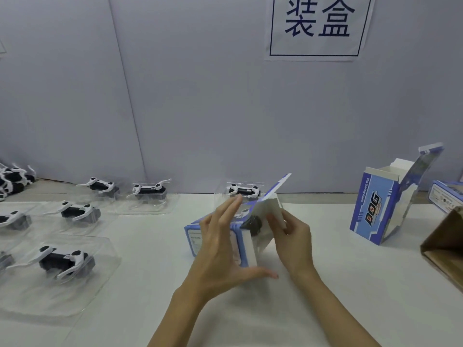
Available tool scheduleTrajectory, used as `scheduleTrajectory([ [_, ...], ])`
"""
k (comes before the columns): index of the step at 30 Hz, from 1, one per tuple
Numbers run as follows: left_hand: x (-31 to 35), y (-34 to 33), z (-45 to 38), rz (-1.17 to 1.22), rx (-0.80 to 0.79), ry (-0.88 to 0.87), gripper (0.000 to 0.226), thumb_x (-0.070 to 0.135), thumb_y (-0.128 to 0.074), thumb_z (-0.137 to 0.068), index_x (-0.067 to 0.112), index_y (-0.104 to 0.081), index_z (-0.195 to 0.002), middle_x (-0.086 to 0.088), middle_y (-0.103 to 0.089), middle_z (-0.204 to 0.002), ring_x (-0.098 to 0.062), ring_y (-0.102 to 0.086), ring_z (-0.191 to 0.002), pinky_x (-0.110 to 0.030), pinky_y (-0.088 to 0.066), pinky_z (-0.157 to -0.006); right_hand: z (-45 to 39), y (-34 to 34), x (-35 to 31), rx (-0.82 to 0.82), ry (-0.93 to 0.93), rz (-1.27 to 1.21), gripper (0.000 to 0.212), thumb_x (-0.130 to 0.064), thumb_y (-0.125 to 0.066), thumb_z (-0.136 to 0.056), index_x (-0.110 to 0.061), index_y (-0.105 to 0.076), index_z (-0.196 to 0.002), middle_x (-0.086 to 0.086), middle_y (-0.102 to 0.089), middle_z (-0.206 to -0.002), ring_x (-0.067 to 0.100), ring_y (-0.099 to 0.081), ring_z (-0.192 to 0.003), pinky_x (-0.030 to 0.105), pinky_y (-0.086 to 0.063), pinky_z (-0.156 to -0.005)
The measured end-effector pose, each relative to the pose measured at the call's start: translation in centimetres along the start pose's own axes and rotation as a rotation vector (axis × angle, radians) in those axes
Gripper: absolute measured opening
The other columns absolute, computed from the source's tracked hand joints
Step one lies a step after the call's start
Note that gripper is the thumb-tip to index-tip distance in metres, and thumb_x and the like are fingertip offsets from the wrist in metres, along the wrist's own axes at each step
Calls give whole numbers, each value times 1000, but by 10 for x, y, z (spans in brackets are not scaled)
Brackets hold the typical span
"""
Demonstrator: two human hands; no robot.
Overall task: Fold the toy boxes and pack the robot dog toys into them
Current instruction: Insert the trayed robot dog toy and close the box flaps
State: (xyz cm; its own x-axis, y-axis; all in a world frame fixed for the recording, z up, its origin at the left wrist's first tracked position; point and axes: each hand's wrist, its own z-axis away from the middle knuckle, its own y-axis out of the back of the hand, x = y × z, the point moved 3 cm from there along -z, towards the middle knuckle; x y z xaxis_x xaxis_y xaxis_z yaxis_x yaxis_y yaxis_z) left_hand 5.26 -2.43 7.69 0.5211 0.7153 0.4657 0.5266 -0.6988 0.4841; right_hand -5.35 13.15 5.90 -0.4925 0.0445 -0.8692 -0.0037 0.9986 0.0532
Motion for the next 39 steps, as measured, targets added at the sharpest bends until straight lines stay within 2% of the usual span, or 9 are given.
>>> scheduleTrajectory([
  [6,-2,3,0,-58,90,-183,82,48,-77,-90,48,-27,-155,2,-31,-162,-27,-42,-143,-41,-57,-100,3,17,-26,152,-6,-106,27,-50,-65,-97,-30,-80,-109,-12,-79,-89,10,-74,-84,35,-60,-72],
  [9,1,10,-5,199,248,-67,60,37,-70,-98,44,-35,-145,4,-44,-149,-21,-53,-135,-22,-55,-95,6,16,-37,99,72,-112,28,-55,-53,-102,-36,-73,-98,1,-72,-88,19,-71,-84,39,-59,-64],
  [13,-2,12,-9,531,203,189,48,30,-64,-100,50,-40,-136,14,-56,-139,-23,-61,-130,-40,-63,-84,11,8,-44,-69,149,-52,37,-42,-53,-102,-41,-55,-140,-2,-57,-125,28,-62,-122,46,-62,-84],
  [16,-5,10,-9,689,138,279,52,28,-60,-102,42,-38,-147,6,-53,-148,-31,-57,-135,-45,-62,-89,14,1,-48,-177,82,-134,64,-69,-53,-92,-48,-41,-151,-7,-53,-147,22,-58,-133,54,-60,-94],
  [18,-7,8,-9,771,96,358,55,32,-60,-101,43,-37,-151,3,-51,-151,-32,-56,-136,-48,-62,-89,14,1,-48,-227,62,-174,70,-77,-55,-87,-52,-40,-151,-6,-51,-154,23,-59,-133,56,-58,-97],
  [22,-12,10,-9,801,58,420,58,40,-62,-98,45,-39,-151,2,-52,-152,-32,-58,-135,-52,-61,-91,17,-2,-51,-223,67,-203,36,-53,-55,-98,-55,-54,-135,-7,-59,-143,26,-65,-125,53,-63,-85],
  [31,-5,11,-9,706,95,381,33,51,-64,-92,37,-52,-120,1,-48,-143,-37,-66,-121,-41,-64,-74,17,0,-57,-123,107,-184,36,-77,-56,-88,-43,-63,-98,-6,-70,-113,28,-72,-107,62,-58,-85],
  [36,-1,10,-15,607,173,348,14,59,-60,-93,46,-56,-98,31,-49,-132,-37,-55,-134,-37,-65,-75,15,-1,-57,-108,72,-171,15,-43,-57,-96,-29,-63,-94,-33,-56,-134,23,-48,-143,67,-52,-95],
  [39,-3,11,-19,571,188,385,27,62,-62,-92,36,-55,-93,31,-51,-137,-37,-50,-140,-60,-58,-92,17,-4,-58,-102,51,-205,12,-30,-52,-93,-25,-61,-99,-25,-59,-130,25,-58,-131,65,-55,-89],
])
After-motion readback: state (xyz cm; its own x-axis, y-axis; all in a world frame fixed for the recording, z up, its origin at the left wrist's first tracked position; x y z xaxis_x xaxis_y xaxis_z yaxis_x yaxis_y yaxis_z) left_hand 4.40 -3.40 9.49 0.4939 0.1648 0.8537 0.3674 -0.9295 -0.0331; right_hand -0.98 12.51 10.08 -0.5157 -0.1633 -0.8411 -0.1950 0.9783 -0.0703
